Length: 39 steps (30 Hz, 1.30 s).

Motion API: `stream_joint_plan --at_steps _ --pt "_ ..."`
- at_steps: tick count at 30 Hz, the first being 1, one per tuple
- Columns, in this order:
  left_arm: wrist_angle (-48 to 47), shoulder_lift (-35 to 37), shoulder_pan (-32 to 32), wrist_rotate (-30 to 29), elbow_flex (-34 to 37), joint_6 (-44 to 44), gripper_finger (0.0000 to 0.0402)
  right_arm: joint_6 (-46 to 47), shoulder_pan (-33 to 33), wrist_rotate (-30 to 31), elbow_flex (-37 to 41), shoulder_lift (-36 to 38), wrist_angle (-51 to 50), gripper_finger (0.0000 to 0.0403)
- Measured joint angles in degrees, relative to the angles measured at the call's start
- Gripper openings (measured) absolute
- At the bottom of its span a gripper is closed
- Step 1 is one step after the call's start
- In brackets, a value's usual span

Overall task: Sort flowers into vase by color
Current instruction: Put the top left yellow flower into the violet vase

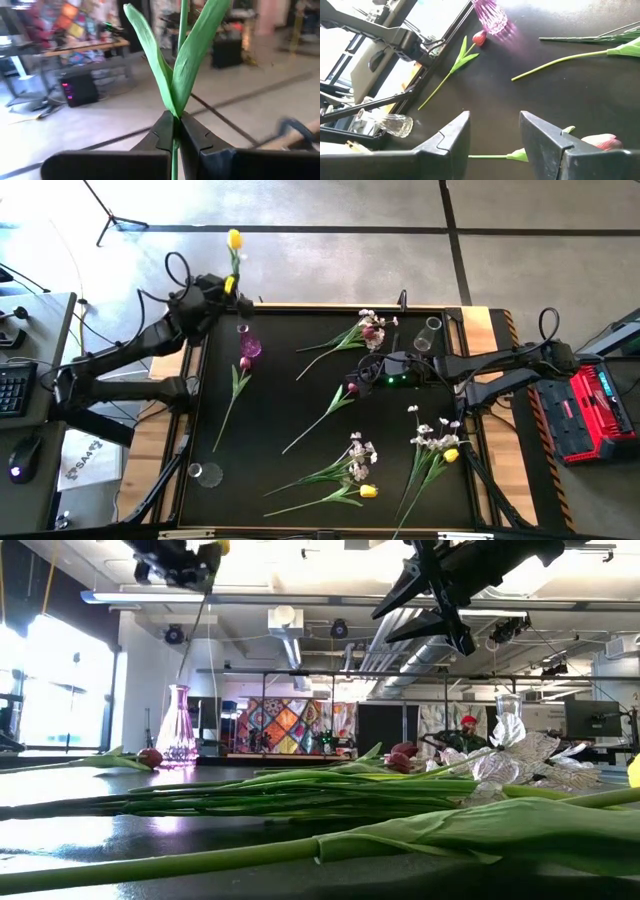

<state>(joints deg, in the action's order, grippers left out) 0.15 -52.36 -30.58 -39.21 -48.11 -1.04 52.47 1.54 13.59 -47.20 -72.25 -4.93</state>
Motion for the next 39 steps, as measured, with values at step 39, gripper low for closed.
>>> stream_joint_plan --at_steps 39 --pt "-8.19 3.54 0.04 1.45 9.08 19.45 0.0053 -4.57 -3.56 -1.16 0.00 0.02 -2.56 0.0158"
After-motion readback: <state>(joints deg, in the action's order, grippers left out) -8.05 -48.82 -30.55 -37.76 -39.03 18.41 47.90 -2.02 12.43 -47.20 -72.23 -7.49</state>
